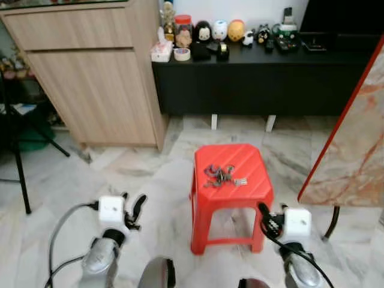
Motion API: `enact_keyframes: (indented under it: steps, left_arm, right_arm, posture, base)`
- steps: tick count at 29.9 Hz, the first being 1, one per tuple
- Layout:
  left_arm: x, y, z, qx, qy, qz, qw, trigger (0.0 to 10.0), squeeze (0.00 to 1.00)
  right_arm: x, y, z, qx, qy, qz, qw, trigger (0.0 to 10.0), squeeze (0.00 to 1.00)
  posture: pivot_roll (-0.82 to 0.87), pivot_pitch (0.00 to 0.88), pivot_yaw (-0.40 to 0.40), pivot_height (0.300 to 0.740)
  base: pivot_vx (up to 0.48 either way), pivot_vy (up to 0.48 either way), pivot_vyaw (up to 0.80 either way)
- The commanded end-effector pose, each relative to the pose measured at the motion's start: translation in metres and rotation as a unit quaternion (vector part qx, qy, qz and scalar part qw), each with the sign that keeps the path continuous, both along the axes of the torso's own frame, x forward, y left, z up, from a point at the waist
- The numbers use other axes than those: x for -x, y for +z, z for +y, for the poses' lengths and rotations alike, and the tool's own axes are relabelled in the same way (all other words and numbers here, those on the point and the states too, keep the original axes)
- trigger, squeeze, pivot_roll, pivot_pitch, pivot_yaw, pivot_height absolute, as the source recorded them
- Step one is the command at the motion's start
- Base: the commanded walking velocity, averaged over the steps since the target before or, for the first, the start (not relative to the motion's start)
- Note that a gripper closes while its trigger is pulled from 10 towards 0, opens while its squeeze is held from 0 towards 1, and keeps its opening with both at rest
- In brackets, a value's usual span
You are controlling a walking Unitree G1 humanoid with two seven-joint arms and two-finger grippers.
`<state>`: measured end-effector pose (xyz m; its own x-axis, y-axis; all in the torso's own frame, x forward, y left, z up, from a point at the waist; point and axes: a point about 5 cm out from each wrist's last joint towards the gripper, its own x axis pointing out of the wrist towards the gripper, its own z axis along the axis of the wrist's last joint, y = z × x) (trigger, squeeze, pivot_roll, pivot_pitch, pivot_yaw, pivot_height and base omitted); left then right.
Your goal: Hang keys on a hook
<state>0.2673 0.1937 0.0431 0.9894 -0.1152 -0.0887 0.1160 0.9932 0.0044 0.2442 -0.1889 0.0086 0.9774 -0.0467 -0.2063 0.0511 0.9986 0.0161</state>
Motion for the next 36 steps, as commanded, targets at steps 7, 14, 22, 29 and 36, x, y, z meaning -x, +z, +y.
enact_keyframes:
  steps: [7, 14, 22, 29, 36]
  left_arm:
    - [0.002, -0.002, 0.011, -0.008, 0.014, 0.010, 1.000, 10.0, 0.00]
    - [0.003, -0.003, 0.011, -0.008, 0.013, 0.013, 1.000, 10.0, 0.00]
    - [0.002, -0.002, 0.007, -0.004, 0.009, 0.010, 1.000, 10.0, 0.00]
    - [0.001, -0.003, 0.004, -0.003, 0.003, 0.011, 1.000, 10.0, 0.00]
    - [0.001, -0.004, 0.004, -0.001, 0.003, 0.014, 1.000, 10.0, 0.00]
  right_arm:
    - [-0.004, 0.002, 0.010, -0.012, 0.008, -0.002, 1.000, 10.0, 0.00]
    - [-0.004, 0.001, 0.010, -0.013, 0.012, 0.000, 1.000, 10.0, 0.00]
    - [-0.005, 0.001, 0.013, -0.008, 0.034, 0.002, 0.999, 10.0, 0.00]
    - [-0.004, -0.003, 0.006, -0.012, 0.023, 0.020, 0.999, 10.0, 0.00]
    - [-0.003, -0.021, 0.001, 0.053, 0.071, 0.118, 0.989, 10.0, 0.00]
  posture:
    - [0.03, 0.088, 0.007, 0.626]
    - [0.03, 0.088, 0.008, 0.626]
    - [0.03, 0.083, 0.008, 0.626]
    - [0.03, 0.069, 0.009, 0.626]
    - [0.03, 0.076, 0.008, 0.626]
  base:
    - [0.340, 0.000, 0.00]
    - [0.340, 0.000, 0.00]
    - [0.329, 0.000, 0.26]
    - [0.038, 0.000, 0.23]
    - [0.000, 0.000, 0.00]
